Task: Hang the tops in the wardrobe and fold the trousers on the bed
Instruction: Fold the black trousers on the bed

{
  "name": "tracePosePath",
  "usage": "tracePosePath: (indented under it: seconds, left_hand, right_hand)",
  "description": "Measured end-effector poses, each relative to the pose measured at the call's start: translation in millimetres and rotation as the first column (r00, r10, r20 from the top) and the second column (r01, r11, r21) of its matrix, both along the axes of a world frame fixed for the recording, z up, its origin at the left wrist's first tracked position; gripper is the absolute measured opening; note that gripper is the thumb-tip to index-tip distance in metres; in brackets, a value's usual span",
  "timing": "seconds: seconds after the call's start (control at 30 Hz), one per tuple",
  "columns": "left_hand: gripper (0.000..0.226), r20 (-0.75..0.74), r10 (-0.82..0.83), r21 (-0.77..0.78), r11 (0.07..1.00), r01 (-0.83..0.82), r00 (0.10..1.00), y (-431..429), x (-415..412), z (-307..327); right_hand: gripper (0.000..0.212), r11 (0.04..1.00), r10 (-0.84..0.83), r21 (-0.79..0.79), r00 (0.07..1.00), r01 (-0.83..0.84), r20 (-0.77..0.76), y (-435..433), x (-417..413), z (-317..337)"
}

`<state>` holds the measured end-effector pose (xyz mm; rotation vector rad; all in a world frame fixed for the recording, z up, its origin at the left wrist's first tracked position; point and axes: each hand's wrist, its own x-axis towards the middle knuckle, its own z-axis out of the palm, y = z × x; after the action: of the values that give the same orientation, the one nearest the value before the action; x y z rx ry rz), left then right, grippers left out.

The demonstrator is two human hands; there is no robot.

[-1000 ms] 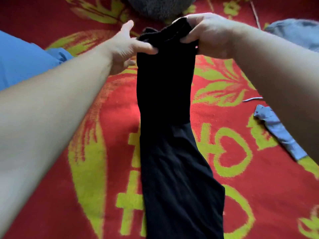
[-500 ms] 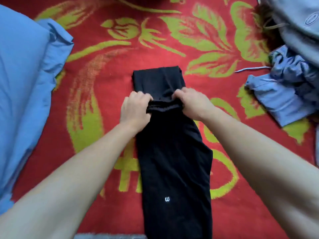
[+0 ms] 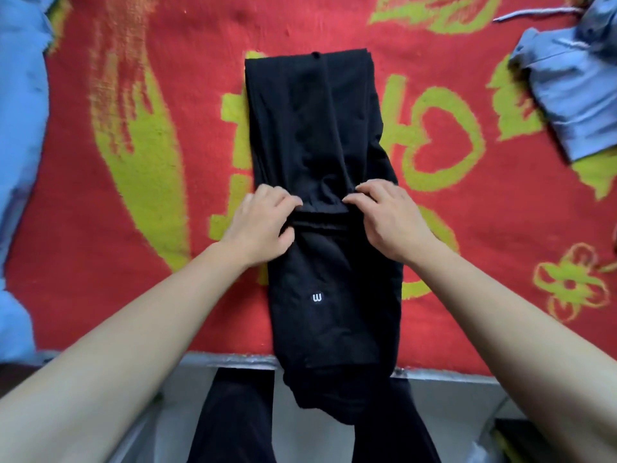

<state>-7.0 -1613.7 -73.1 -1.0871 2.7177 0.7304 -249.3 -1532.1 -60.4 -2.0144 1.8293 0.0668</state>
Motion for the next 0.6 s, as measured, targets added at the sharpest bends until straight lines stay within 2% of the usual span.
tracePosePath:
  seconds: [0.03, 0.07, 0.1, 0.17, 0.23, 0.27, 0.33, 0.43, 0.5, 0.6]
  left_hand:
    - [0.052, 0.081, -0.050, 0.075, 0.996, 0.043, 0.996, 1, 3, -4]
    - [0.051, 0.071, -0.032, 0.097, 0.995, 0.025, 0.997, -1, 3, -7]
    - [0.047, -0.005, 0.036, 0.085, 0.996, -0.036, 0.999, -5, 1, -7]
    - [0.036, -0.198, 0.193, -0.059, 0.976, -0.209, 0.961, -24, -10, -4]
    - [0.034, -0.271, 0.332, -0.220, 0.893, -0.394, 0.904, -45, -24, -1]
    - [0.036, -0.259, 0.388, -0.262, 0.853, -0.451, 0.885, -57, -32, -2]
    - [0.045, -0.173, 0.423, -0.273, 0.847, -0.456, 0.889, -79, -47, -5]
    - [0.054, 0.008, 0.302, -0.323, 0.903, -0.283, 0.953, -105, -64, -19]
    - [0.057, 0.122, 0.264, -0.330, 0.920, -0.212, 0.957, -116, -67, -33]
    - [0.063, 0.202, 0.299, -0.341, 0.914, -0.219, 0.933, -125, -69, -54]
  right_hand:
    - [0.055, 0.993, -0.008, 0.121, 1.000, 0.005, 0.023, -1, -1, -2]
    - [0.055, 0.985, -0.079, 0.157, 0.995, 0.068, 0.060, -6, -1, -1]
    - [0.053, 0.976, -0.194, 0.122, 0.975, 0.181, 0.111, -15, -1, 0]
    - [0.049, 0.910, -0.396, -0.047, 0.896, 0.413, 0.201, -39, -3, 5]
    - [0.053, 0.836, -0.486, -0.201, 0.859, 0.511, 0.160, -68, -2, 7]
    - [0.054, 0.823, -0.497, -0.249, 0.860, 0.510, 0.119, -81, 1, 8]
    - [0.052, 0.853, -0.452, -0.284, 0.892, 0.437, 0.014, -105, 5, 2]
    - [0.054, 0.932, -0.333, -0.215, 0.925, 0.293, -0.184, -128, 3, -19]
    - [0.055, 0.945, -0.318, -0.161, 0.911, 0.284, -0.263, -138, -9, -37]
    - [0.064, 0.939, -0.343, -0.132, 0.874, 0.317, -0.344, -147, -43, -57]
